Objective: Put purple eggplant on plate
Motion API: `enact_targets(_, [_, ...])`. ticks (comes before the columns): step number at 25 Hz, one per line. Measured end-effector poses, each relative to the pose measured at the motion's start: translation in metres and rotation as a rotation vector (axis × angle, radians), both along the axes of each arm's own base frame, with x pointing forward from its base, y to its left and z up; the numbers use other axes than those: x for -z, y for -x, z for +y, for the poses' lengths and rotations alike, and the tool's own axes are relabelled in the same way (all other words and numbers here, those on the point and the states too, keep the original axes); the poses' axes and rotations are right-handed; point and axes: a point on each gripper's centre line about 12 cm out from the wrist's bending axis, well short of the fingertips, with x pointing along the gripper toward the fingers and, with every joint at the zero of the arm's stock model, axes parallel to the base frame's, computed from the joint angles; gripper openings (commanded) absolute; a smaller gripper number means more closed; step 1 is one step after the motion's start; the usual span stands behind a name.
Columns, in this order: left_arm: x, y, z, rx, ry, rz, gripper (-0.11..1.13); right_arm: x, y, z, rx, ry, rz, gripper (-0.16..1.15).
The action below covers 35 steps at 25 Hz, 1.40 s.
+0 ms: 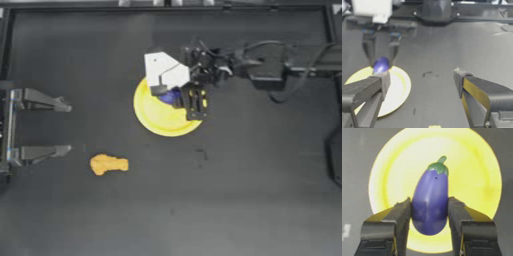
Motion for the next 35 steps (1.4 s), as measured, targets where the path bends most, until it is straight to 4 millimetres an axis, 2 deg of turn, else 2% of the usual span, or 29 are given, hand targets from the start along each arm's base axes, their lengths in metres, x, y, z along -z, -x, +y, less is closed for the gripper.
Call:
enact_targets(3, [0.000,0.000,0.000,0.000,0.000,0.000,1.03,0.015,-0.003,-0.005,0.005,-0.017,0.028,0.26])
enact_targets(8, [0.001,0.000,0.002,-0.009,-0.001,0.002,1.03,0.028,-0.005,-0.007,0.009,-0.028,0.053,0.26])
enact_targets(15, [0.002,0.001,0.002,-0.011,-0.001,0.005,1.03,0.031,-0.009,-0.007,-0.002,-0.035,0.050,0.32])
enact_targets(18, [0.003,0.001,0.002,-0.012,-0.001,0.008,1.03,0.034,-0.012,-0.006,-0.006,-0.043,0.051,0.46])
enact_targets(21, [0.004,0.001,0.002,-0.012,0.000,0.011,1.03,0.035,-0.013,-0.006,-0.010,-0.052,0.052,0.75])
enact_targets(23, [0.004,0.001,0.002,-0.012,0.000,0.011,1.03,0.034,-0.014,-0.005,-0.011,-0.056,0.055,0.98])
enact_targets(25, [0.005,0.001,0.002,-0.012,0.000,0.012,1.03,0.033,-0.015,-0.006,-0.006,-0.058,0.051,1.07])
enact_targets(28, [0.005,0.001,0.002,-0.012,0.000,0.012,1.03,0.031,-0.016,-0.006,-0.003,-0.061,0.047,1.00])
enact_targets(35, [0.006,0.001,0.002,-0.011,0.000,0.014,1.03,0.030,-0.016,-0.005,0.001,-0.071,0.045,0.99])
